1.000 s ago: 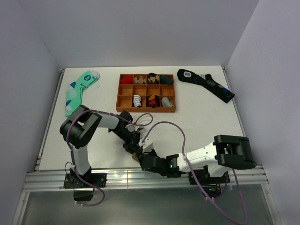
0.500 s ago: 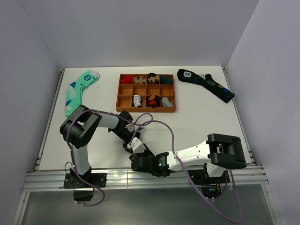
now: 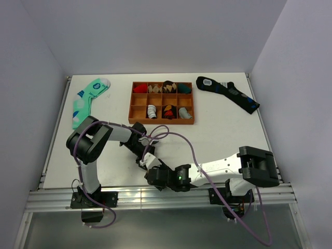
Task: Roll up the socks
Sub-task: Roll the sock at the center of the board.
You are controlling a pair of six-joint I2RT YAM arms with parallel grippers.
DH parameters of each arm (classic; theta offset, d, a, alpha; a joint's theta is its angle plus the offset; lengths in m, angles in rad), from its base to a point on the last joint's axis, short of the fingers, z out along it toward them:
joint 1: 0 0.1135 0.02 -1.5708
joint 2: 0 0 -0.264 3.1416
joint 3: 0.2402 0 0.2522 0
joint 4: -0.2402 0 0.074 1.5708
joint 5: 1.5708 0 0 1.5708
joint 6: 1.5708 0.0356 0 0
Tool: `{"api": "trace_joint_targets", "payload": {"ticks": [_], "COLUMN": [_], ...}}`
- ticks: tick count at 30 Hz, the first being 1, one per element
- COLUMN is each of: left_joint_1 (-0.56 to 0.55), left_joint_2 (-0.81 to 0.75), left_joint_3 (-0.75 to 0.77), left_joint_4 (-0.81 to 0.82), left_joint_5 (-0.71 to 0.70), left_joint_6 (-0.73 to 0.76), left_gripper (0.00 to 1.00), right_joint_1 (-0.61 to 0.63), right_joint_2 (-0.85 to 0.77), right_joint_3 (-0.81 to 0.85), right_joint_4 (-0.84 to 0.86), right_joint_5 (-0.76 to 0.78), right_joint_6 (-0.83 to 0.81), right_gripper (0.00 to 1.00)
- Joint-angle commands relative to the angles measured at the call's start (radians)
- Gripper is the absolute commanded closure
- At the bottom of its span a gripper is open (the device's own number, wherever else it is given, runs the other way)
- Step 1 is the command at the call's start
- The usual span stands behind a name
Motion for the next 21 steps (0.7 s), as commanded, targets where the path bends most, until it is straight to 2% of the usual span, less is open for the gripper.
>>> {"api": "trace_joint_targets", "payload": {"ticks": [1,7,14,21], "left_joint_1": [0.021,0.022,0.024,0.025], "left_joint_2": [0.077,0.079,0.081,0.088], "left_joint_3": [-0.024,-0.024,-0.022,-0.021], "left_joint_4": [0.036,0.037,0.036,0.033], "left_joint_5": [-0.316,-0.313,-0.312,-0.312], "left_joint_6": [0.003,0.003,0.004,0.006], "left_gripper": [1.0,1.0,1.0,1.0], "right_joint_1": [0.005,0.007,0.008,0.008], "right_joint_2": [0.014,-0.014,0.003,0.035], "right_joint_3": [0.051,0.088,0.14,0.125], "right_joint_4": [-0.102,-0.119,-0.142,-0.087], "right_joint_5": [-0.023,0.108,0.124,0.086], "right_joint_6": [-0.034,-0.059,-0.103,-0.114], "right_gripper": [0.41,0.41,0.4,0.4]}}
